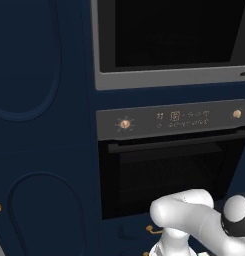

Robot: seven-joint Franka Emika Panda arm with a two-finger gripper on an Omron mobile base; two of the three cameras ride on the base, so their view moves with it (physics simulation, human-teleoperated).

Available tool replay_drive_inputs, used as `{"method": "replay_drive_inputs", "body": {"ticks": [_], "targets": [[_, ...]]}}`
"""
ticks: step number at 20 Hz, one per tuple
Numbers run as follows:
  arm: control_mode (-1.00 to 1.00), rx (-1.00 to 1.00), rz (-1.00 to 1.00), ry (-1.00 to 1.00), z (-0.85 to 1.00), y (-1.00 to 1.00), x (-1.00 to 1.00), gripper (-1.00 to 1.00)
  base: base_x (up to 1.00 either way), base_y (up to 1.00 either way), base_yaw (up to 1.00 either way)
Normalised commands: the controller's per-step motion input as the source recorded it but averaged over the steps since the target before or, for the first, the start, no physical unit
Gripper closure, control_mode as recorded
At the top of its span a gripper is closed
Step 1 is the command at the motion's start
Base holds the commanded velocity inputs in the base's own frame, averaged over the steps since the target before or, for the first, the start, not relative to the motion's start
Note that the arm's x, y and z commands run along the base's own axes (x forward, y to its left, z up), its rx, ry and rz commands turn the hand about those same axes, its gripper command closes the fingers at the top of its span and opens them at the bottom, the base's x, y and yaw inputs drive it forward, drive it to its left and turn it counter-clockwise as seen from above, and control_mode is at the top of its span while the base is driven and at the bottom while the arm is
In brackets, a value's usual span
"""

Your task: Pick the sweet potato from the sink and place it in the bowl. Then pick the bowl and place it in the microwave. Then close the microwave door and press the start button.

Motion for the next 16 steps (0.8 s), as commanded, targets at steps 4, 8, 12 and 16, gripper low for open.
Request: {"method": "replay_drive_inputs", "body": {"ticks": [4, 8, 12, 16], "targets": [[-1.00, 0.00, 0.00, 0.11, -0.14, 0.29, 0.47, -1.00, 0.00, 0.00, 0.00], [-1.00, 0.00, 0.00, 0.07, 0.04, 0.00, 0.79, -1.00, 0.00, 0.00, 0.00], [-1.00, 0.00, 0.00, 0.03, 0.12, -0.07, 0.77, -1.00, 0.00, 0.00, 0.00], [-1.00, 0.00, 0.00, 0.00, 0.00, -0.10, 0.71, -1.00, 0.00, 0.00, 0.00]]}}
